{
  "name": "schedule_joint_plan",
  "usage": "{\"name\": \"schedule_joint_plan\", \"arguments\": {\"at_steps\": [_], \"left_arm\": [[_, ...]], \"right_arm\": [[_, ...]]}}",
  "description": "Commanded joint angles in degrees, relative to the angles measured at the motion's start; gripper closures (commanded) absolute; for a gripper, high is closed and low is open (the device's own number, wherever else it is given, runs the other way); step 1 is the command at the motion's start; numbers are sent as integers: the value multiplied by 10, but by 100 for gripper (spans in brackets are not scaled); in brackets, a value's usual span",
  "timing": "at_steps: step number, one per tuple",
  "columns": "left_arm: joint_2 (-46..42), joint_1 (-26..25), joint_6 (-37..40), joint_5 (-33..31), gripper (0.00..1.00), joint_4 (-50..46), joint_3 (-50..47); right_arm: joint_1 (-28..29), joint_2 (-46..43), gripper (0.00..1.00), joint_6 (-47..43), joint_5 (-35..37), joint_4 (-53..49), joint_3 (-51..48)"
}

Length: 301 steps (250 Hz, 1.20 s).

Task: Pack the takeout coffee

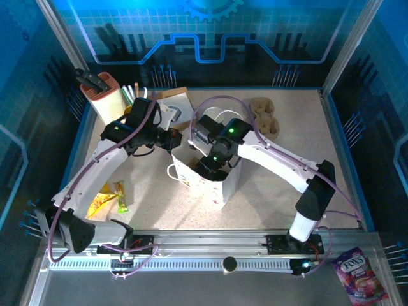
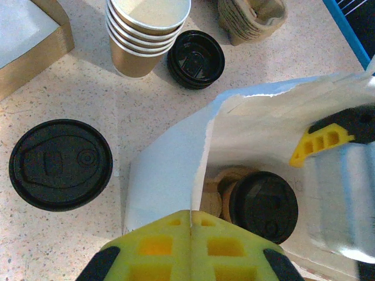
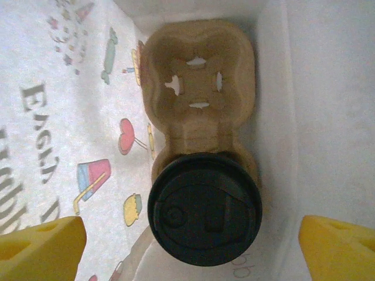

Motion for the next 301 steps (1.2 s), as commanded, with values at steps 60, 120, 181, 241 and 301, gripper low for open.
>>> {"name": "schedule_joint_plan", "arguments": {"at_steps": [60,120,181,241,301], "left_arm": [[-14,-3,11,12,100,-3,-7],[-15,-3,12,12,100,-2,-9],[-17,-2,11,11,99,0,-10],[-17,-2,7,9,84,4,-11],[-21,-3,3,9,73,7,-11]], "right_arm": [[-12,-56,6,2,-35,23,38],[-21,-100,6,-4,-51,53,41],[-28,-181,6,0,-67,96,6],[-38,-253,5,14,-63,105,-46],[-43,-298,5,22,-69,94,-69]]}}
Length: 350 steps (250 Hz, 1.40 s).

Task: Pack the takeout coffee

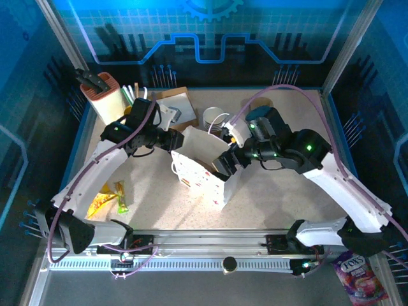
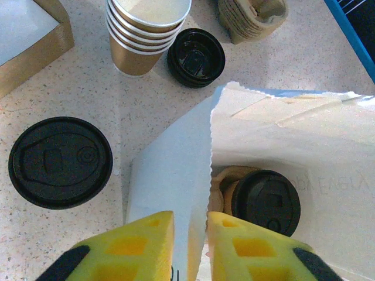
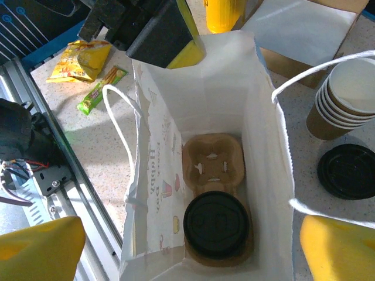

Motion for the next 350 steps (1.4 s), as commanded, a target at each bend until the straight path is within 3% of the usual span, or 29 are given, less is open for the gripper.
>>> {"name": "schedule_joint_plan", "arguments": {"at_steps": [1,53,102,138,186,257,350], "left_arm": [[-18,-3,4,9,73,7,-6],[-20,-2,2,9,63,11,-6],[-25,-2,0,7,49,15,-7],[-35,-3,-1,1,33,21,-8],[-51,-2,-12,-12,22,29,-8],[-31,-24,-22,-38,18,-14,24],[-4,-42,-42,-61,18,-70,46]], "right_arm": [[-7,-24,5,11,-9,0,-12],[-7,-53,4,19,-31,-7,-28],[-8,-90,4,31,-27,-35,-45],[-8,-113,0,44,-17,-75,-62],[-7,-140,1,65,-49,-100,-107],[-11,-157,1,95,-134,-8,-196],[-55,-155,1,128,-170,95,-247]]}}
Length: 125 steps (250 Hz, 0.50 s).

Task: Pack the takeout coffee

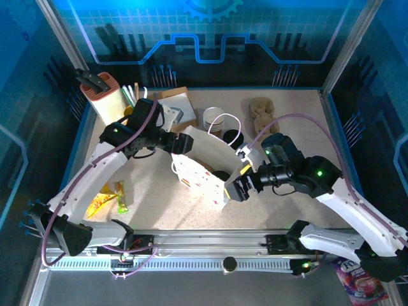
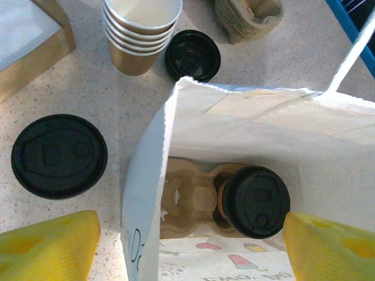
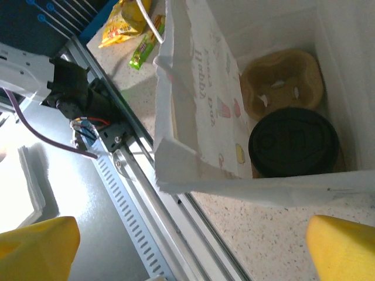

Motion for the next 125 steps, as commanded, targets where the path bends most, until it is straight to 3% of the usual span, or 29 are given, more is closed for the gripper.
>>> {"name": "schedule_joint_plan", "arguments": {"at_steps": [1,69,125], "left_arm": [[5,-3,-14,-12,18,-31,14],[-35,-2,-29,56,17,16,-33],[-52,-2,-32,65,17,34,-50]], "right_arm": [[-24,-2,1,22,-28,52,-13],[-66,2,1,56,-46,126,-34],[-92,23,0,63,-37,154,-24]]}}
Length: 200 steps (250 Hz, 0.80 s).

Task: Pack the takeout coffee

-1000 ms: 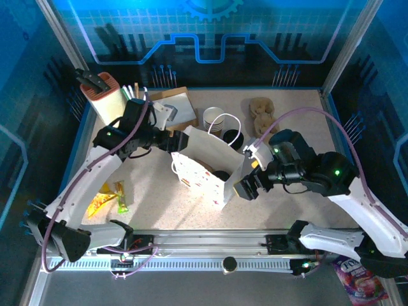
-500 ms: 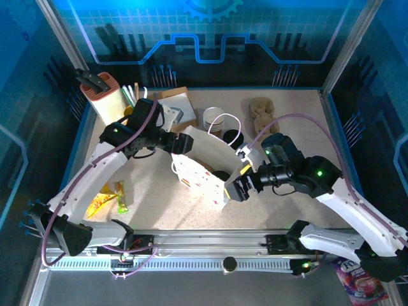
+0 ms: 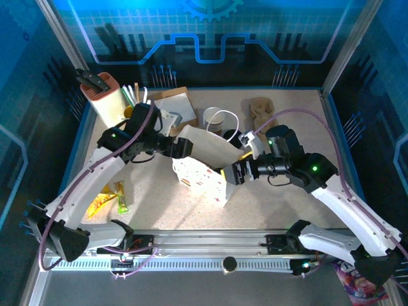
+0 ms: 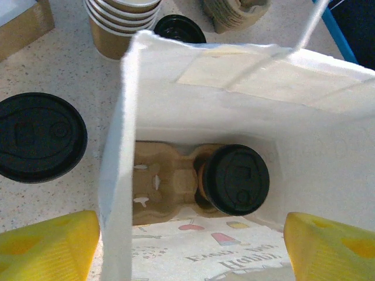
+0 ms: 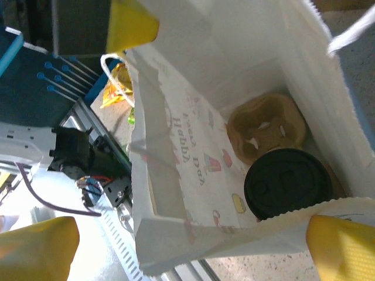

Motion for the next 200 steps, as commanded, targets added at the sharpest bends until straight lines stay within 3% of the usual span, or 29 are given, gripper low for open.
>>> {"name": "schedule_joint_plan", "arguments": {"at_steps": [1,130,200], "left_arm": [[-19,-2,-12,25,17,22,-10],[-30,-4,-34,87,17,67,-33],[-29,-25,-40,100,17,85,-41]], "right_arm": [[-19,8,0,12,-6,37,8],[-124,76,0,2,-52,80,56],[-153,124,1,-17,-77,79,99]]}}
